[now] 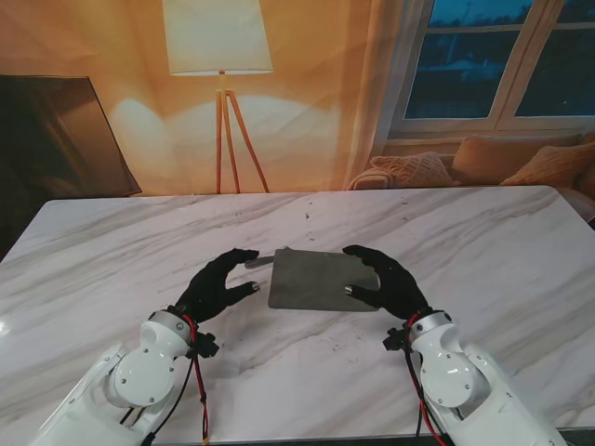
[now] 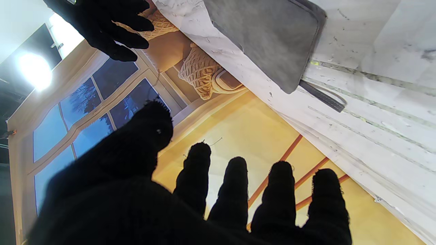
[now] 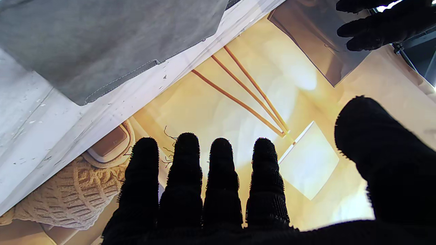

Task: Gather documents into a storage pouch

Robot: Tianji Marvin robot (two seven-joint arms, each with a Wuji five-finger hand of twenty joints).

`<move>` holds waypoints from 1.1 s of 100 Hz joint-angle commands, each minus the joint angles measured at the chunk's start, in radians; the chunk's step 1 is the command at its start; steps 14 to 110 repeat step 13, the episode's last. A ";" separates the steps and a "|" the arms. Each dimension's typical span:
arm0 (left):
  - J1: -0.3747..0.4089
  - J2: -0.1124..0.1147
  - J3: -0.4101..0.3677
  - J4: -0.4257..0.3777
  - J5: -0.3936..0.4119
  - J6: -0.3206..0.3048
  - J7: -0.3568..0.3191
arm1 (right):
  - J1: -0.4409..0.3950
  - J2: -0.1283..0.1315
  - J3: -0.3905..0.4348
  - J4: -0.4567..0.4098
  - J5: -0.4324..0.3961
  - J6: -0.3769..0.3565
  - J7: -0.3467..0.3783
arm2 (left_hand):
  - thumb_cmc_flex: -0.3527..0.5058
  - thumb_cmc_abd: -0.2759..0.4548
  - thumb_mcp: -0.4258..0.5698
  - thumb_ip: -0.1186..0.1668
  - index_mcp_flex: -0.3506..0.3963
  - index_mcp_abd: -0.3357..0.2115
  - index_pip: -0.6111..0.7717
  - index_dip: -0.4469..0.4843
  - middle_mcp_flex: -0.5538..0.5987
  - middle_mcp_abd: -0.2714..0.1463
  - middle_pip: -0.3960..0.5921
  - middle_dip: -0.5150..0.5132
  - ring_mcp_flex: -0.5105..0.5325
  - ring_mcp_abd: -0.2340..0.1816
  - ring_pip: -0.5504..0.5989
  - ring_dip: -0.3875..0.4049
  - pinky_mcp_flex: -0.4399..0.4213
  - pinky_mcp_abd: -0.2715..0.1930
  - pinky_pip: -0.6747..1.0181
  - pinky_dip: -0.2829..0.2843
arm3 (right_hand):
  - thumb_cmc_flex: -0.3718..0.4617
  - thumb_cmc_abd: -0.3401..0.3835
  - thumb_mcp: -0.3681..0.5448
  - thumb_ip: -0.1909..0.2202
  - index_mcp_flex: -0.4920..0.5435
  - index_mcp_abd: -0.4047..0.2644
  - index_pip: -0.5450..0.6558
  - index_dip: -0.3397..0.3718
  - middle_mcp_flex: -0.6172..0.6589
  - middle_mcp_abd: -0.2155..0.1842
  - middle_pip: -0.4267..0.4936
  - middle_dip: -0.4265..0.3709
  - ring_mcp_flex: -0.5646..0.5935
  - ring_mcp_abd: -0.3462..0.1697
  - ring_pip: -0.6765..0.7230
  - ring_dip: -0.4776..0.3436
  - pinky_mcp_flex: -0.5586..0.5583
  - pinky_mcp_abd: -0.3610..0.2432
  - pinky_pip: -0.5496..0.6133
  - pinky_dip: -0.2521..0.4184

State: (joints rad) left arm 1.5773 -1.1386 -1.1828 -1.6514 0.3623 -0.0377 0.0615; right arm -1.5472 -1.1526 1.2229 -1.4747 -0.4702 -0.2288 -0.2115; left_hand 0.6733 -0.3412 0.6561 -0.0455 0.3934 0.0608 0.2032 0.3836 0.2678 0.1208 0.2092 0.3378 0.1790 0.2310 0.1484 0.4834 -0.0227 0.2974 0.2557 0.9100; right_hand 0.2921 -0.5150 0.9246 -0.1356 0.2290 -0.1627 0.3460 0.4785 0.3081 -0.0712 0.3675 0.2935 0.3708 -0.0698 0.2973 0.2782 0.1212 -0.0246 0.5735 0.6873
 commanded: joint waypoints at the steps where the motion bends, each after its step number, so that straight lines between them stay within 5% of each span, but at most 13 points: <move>1: 0.005 -0.005 0.000 -0.005 0.000 0.004 -0.011 | -0.005 -0.003 0.001 -0.008 0.000 0.009 0.013 | -0.025 -0.006 0.018 0.004 -0.039 -0.001 -0.011 -0.001 0.014 -0.008 0.010 -0.010 -0.001 -0.007 0.008 0.002 0.000 -0.019 0.012 0.029 | 0.001 -0.022 0.029 0.015 -0.022 0.007 0.008 0.013 -0.021 -0.013 0.007 -0.001 -0.013 -0.019 0.016 0.000 -0.013 -0.045 0.013 -0.016; 110: 0.004 -0.005 0.002 -0.005 -0.003 0.006 -0.011 | -0.008 -0.002 0.002 -0.014 0.002 0.017 0.019 | -0.024 -0.006 0.020 0.005 -0.039 0.000 -0.011 -0.002 0.015 -0.009 0.010 -0.007 0.000 -0.007 0.008 0.004 -0.001 -0.020 0.013 0.033 | 0.001 -0.023 0.030 0.014 -0.022 0.012 0.012 0.013 -0.025 -0.013 0.010 -0.002 -0.016 -0.021 0.017 0.000 -0.016 -0.047 0.017 -0.019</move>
